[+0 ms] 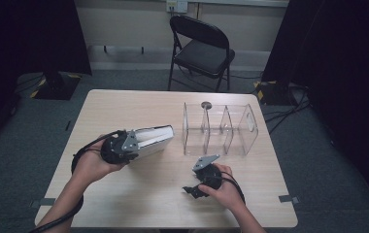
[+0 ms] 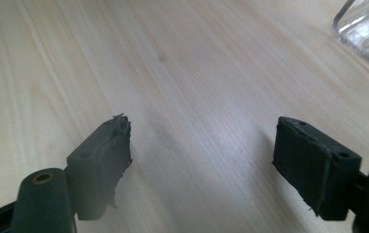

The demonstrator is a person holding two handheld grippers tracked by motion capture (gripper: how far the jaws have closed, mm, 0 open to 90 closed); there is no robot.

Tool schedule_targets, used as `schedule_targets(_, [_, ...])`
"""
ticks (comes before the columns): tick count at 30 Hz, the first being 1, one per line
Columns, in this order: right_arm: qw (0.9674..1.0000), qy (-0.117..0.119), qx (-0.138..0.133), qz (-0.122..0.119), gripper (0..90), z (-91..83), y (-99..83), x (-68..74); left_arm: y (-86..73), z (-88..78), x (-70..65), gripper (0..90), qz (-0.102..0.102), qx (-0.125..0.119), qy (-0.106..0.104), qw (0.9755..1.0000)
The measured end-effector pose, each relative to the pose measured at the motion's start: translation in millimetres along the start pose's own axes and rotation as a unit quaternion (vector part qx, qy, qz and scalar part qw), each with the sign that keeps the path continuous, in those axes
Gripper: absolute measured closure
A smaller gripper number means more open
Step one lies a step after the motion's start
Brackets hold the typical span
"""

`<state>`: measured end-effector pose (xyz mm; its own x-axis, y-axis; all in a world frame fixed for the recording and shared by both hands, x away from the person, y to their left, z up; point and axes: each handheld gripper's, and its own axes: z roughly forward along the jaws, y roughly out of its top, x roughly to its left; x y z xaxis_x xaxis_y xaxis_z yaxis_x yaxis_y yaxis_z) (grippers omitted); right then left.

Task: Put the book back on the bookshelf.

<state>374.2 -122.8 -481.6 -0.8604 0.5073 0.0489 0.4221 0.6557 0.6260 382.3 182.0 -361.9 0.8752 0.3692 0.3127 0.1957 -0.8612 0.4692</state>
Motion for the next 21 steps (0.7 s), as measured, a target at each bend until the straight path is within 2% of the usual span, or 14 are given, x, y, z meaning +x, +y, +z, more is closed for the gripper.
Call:
schedule_targets(3, [0.9998, -0.009, 0.000, -0.019, 18.7, 4.7, -2.8, -0.9, -0.3, -0.5, 1.4, 74.1, -0.002, 0.001, 0.001, 1.0000])
schedule_targets(4, [0.9998, -0.010, -0.001, -0.016, 18.7, 4.8, -2.7, -1.2, -0.4, -0.1, 1.8, 74.0, -0.006, -0.001, -0.001, 1.0000])
schedule_targets(5, [0.9997, -0.010, 0.000, -0.022, 18.3, 4.9, -3.0, -1.7, 0.3, -1.1, 3.0, 74.0, -0.001, 0.006, -0.002, 1.0000])
schedule_targets(6, [0.9995, -0.020, 0.000, -0.024, 15.1, 5.4, -3.9, -1.9, 0.5, -0.9, 3.4, 74.0, -0.004, 0.005, -0.005, 1.0000])
schedule_targets(7, [0.9996, -0.017, -0.007, -0.020, 14.0, 6.1, -5.4, -2.9, 0.8, -1.6, 4.8, 74.0, 0.001, 0.010, -0.007, 0.9999])
schedule_targets(14, [0.9986, -0.020, -0.046, -0.014, 12.2, 7.2, -14.9, -6.6, -1.6, -4.0, 6.7, 74.0, -0.010, 0.005, -0.019, 0.9998])
schedule_targets(16, [0.9980, -0.026, -0.057, -0.012, 11.9, 8.2, -16.4, -5.5, -2.8, -5.7, 7.0, 73.9, -0.002, 0.009, -0.023, 0.9997])
schedule_targets(17, [0.9980, -0.028, -0.056, -0.006, 11.9, 7.9, -17.1, -4.7, -3.3, -6.6, 6.4, 73.9, -0.002, 0.008, -0.026, 0.9996])
schedule_targets(19, [0.9975, -0.027, -0.064, -0.007, 11.8, 9.1, -17.8, -5.0, -4.3, -8.6, 3.7, 73.8, -0.005, 0.006, -0.026, 0.9996])
schedule_targets(20, [0.9973, -0.025, -0.069, -0.007, 11.9, 9.5, -18.4, -5.4, -5.2, -9.6, 3.7, 73.7, -0.001, 0.007, -0.037, 0.9993])
schedule_targets(21, [0.9972, -0.025, -0.069, -0.008, 12.0, 9.5, -18.4, -5.7, -6.3, -11.3, 1.9, 73.6, 0.000, 0.007, -0.031, 0.9995])
